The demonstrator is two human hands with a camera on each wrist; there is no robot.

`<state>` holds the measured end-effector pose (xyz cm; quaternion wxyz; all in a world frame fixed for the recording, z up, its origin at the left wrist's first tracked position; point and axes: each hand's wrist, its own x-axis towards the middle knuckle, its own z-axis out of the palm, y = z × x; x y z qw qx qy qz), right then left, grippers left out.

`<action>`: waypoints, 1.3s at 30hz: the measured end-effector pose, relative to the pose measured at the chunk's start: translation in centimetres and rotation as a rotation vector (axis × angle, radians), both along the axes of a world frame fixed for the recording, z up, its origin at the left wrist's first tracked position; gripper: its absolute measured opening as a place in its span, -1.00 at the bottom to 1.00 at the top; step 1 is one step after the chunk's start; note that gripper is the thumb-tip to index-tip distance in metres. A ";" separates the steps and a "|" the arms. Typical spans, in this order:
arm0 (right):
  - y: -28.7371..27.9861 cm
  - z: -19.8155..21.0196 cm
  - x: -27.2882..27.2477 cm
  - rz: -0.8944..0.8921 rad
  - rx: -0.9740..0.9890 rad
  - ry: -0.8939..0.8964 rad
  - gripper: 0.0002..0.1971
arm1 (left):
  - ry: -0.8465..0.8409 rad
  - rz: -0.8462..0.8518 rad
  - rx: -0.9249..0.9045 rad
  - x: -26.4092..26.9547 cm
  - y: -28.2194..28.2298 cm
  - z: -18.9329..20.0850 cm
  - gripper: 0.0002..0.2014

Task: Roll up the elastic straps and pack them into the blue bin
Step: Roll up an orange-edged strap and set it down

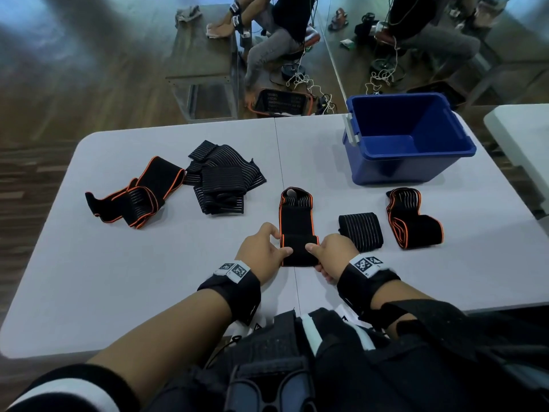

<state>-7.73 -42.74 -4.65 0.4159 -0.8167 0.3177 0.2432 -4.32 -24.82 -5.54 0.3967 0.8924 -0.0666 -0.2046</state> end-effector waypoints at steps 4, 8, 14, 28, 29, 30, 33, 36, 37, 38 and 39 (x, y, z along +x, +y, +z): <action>-0.6 -0.2 -0.7 0.246 -0.272 -0.259 -0.68 | -0.111 -0.111 0.073 -0.2 -0.2 0.1 -0.76; -0.3 -0.4 -1.0 0.424 -0.394 -0.400 -0.72 | -0.166 -0.177 0.112 -0.1 -0.2 0.2 -0.76; -0.8 -0.7 -2.9 0.506 -0.331 -0.349 -0.27 | -0.187 -0.267 0.207 -0.4 0.4 -0.1 -0.58; -0.6 -0.1 -2.0 0.309 -0.120 -0.332 -0.70 | -0.041 -0.128 0.044 -0.2 0.7 -0.6 -0.63; -0.4 0.0 -1.9 0.300 -0.129 -0.305 -0.79 | -0.027 -0.111 0.033 -0.3 0.6 -0.4 -0.68; -0.3 0.0 -1.9 0.280 -0.122 -0.285 -0.80 | -0.013 -0.097 0.034 -0.3 0.6 -0.2 -0.72; 0.0 -0.4 -2.1 0.205 -0.071 -0.233 -0.54 | 0.025 -0.101 0.104 -0.3 0.4 0.1 -0.71; 0.1 -0.6 -2.6 0.171 -0.063 -0.194 -0.46 | 0.054 -0.143 0.173 -0.5 0.5 0.4 -0.62; 0.1 -0.5 -2.7 0.162 -0.065 -0.171 -0.44 | 0.064 -0.157 0.187 -0.6 0.5 0.4 -0.58; 0.1 -0.5 -2.7 0.158 -0.077 -0.156 -0.44 | 0.078 -0.168 0.197 -0.8 0.6 0.6 -0.55; 0.2 -0.3 -2.8 0.164 -0.096 -0.142 -0.43 | 0.086 -0.178 0.207 -0.9 0.8 0.8 -0.54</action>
